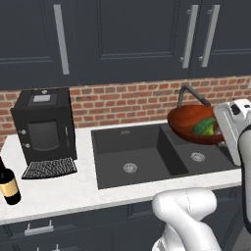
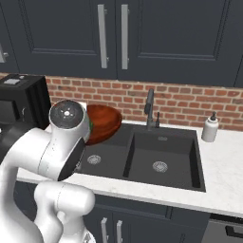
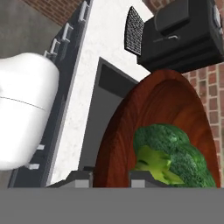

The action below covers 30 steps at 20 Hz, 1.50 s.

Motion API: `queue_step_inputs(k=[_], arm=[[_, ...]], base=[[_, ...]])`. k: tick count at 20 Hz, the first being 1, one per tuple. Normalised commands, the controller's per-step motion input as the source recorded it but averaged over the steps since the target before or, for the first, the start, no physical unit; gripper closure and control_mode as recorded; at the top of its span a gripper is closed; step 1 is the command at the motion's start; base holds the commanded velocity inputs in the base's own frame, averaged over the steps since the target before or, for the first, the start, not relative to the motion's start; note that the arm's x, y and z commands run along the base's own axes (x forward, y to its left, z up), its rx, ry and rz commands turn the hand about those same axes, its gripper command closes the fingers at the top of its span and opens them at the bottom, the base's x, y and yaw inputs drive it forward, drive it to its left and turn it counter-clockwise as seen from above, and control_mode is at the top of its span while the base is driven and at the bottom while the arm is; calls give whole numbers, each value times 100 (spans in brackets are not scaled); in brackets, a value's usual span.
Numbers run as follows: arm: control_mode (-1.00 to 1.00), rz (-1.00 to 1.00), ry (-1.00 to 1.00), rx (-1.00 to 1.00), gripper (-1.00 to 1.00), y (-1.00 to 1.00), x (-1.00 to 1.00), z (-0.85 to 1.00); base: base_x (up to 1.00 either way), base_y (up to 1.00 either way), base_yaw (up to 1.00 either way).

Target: Pick the broccoli from the sink and place it in the bowl. Then pick the bowl and place it in the microwave. Then close the microwave door and press the start button.

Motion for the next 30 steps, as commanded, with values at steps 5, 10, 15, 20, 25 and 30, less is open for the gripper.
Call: queue_step_inputs(k=[5, 10, 15, 20, 25, 30], arm=[[-100, -4, 1, 10, 100, 25, 0, 6], [-100, -2, 0, 16, 100, 5, 0, 1], [-100, -3, 0, 20, 100, 0, -5, 4], [-100, -2, -2, 7, 100, 1, -11, 0], [-100, -3, -6, 0, 100, 16, -16, 2], [-100, 0, -6, -14, 100, 25, -18, 19]], base=[[0, 0, 0], [0, 0, 0], [0, 0, 0], [0, 0, 0], [0, 0, 0], [0, 0, 0]])
